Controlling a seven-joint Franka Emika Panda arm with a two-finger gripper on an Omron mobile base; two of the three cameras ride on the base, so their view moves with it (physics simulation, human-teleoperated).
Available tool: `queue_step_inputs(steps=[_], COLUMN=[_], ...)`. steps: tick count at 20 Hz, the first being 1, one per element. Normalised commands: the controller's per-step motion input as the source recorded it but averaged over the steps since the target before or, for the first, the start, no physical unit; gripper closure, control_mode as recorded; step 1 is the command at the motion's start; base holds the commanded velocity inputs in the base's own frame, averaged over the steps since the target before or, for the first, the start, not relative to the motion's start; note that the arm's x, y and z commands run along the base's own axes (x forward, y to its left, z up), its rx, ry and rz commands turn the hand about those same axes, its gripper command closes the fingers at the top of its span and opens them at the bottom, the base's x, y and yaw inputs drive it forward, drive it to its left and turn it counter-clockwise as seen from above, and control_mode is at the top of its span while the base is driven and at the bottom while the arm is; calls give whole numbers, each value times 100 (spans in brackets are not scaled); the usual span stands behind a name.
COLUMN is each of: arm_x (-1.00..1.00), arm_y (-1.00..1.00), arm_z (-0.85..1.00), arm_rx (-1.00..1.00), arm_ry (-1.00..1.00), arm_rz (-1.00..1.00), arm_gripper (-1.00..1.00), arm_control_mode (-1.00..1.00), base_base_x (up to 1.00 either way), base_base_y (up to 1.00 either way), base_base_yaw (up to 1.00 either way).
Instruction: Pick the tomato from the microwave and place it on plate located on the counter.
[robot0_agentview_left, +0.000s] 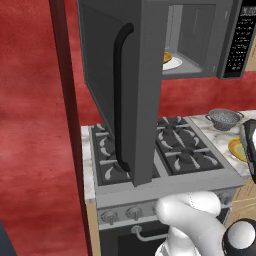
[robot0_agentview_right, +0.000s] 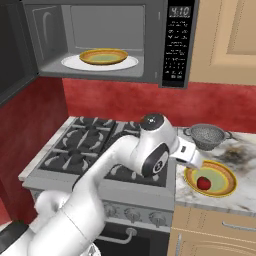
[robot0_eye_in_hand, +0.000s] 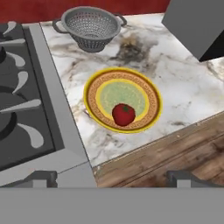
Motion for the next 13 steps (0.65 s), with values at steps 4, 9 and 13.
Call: queue_step_inputs(steps=[4,9,13], arm_x=[-66,-44,-14], arm_y=[100,100,100], arm_z=[68,67,69], arm_rx=[0,1,7], arm_ry=[-4,-3,0], arm_rz=[1,10,17], arm_gripper=[-100,-100,-100], arm_control_mode=[-100,-100,-100], base_base_x=[0,0,0], base_base_y=[0,0,0], base_base_yaw=[0,0,0])
